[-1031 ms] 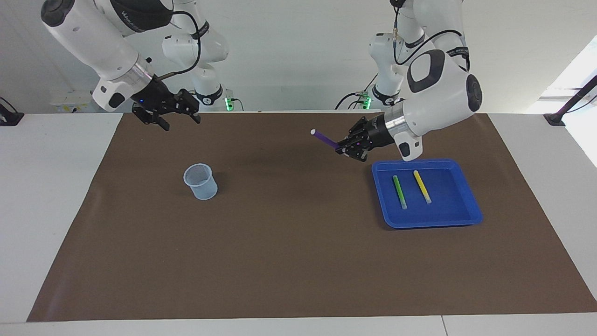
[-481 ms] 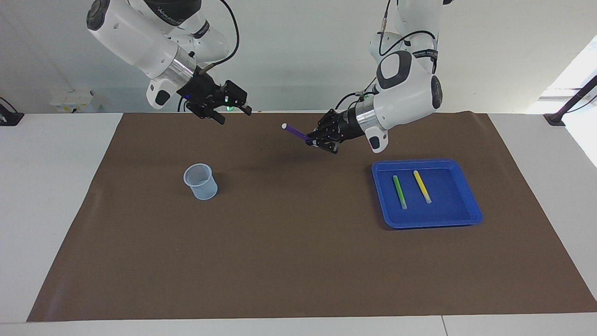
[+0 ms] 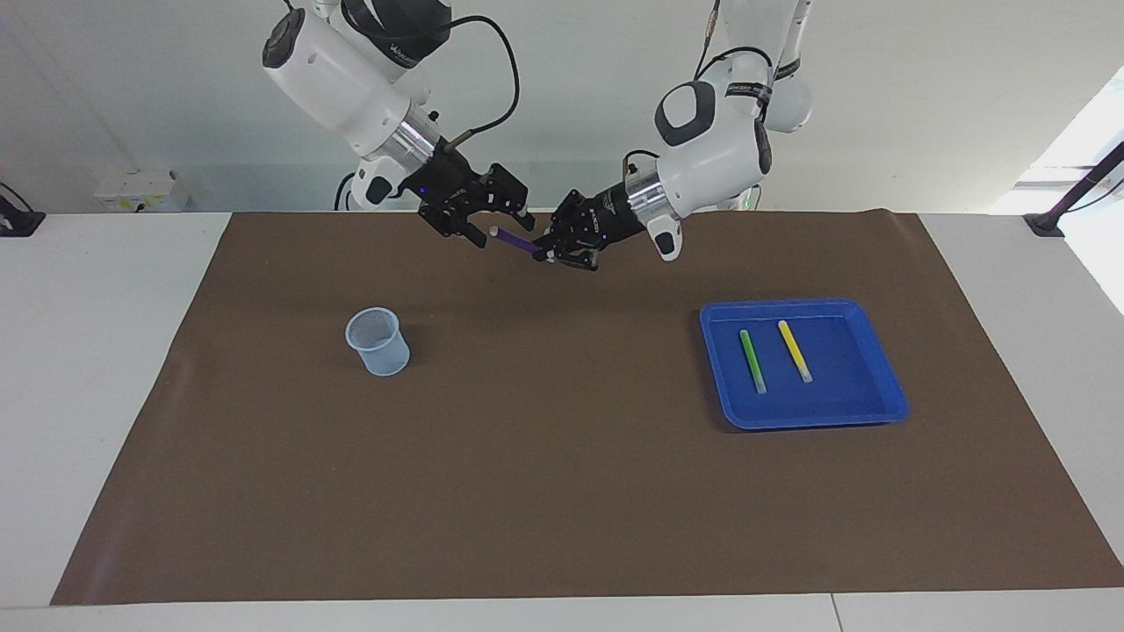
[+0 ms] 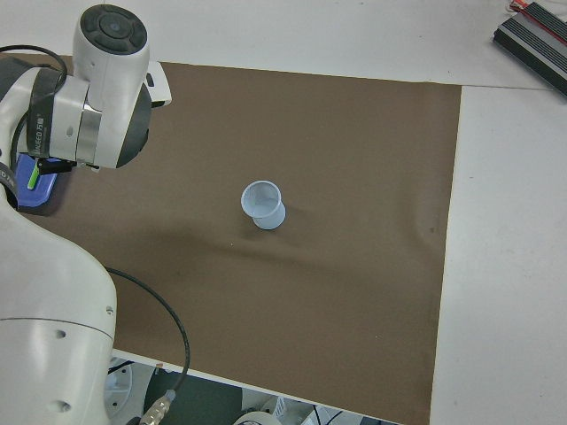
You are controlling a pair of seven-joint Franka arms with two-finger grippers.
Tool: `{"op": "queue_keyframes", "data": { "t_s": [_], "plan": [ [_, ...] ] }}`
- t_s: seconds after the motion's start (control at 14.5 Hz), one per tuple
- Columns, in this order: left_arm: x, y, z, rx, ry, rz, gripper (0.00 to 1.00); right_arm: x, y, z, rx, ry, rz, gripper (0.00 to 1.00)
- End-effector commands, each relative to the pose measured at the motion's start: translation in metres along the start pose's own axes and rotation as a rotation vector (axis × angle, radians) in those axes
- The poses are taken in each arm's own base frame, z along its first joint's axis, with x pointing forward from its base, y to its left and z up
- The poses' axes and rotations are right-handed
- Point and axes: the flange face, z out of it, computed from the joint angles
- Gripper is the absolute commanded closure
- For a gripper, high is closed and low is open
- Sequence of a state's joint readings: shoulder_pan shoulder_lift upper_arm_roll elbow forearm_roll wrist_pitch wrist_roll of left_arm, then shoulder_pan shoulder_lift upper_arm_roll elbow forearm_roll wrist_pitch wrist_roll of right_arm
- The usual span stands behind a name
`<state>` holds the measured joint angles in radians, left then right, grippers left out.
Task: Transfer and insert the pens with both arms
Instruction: 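Lift the purple pen with the left gripper while the right gripper approaches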
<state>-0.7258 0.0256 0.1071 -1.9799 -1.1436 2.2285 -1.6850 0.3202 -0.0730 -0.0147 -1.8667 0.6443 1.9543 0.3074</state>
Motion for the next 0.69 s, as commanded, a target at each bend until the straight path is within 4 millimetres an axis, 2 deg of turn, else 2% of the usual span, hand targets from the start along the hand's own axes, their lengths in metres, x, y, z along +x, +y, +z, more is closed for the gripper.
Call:
{"op": "queue_keyframes", "data": {
  "t_s": [0.0,0.34,0.41,0.62],
  "plan": [
    [0.0043,-0.0077,-0.0089,-0.010,-0.037,-0.014,1.00,-0.0101,0.0065,-0.0051,0.006,-0.022,-0.022,0.10],
    [0.0062,-0.0106,-0.0110,-0.011,-0.038,-0.015,1.00,-0.0125,0.0027,-0.0051,0.004,-0.035,-0.024,0.51],
    [0.0050,-0.0113,-0.0122,-0.011,-0.040,-0.013,1.00,-0.0118,0.0024,-0.0052,0.005,-0.032,-0.025,0.54],
    [0.0071,-0.0116,-0.0127,-0.011,-0.039,-0.016,1.00,-0.0091,0.0023,-0.0070,0.010,-0.015,-0.024,0.54]
  ]
}}
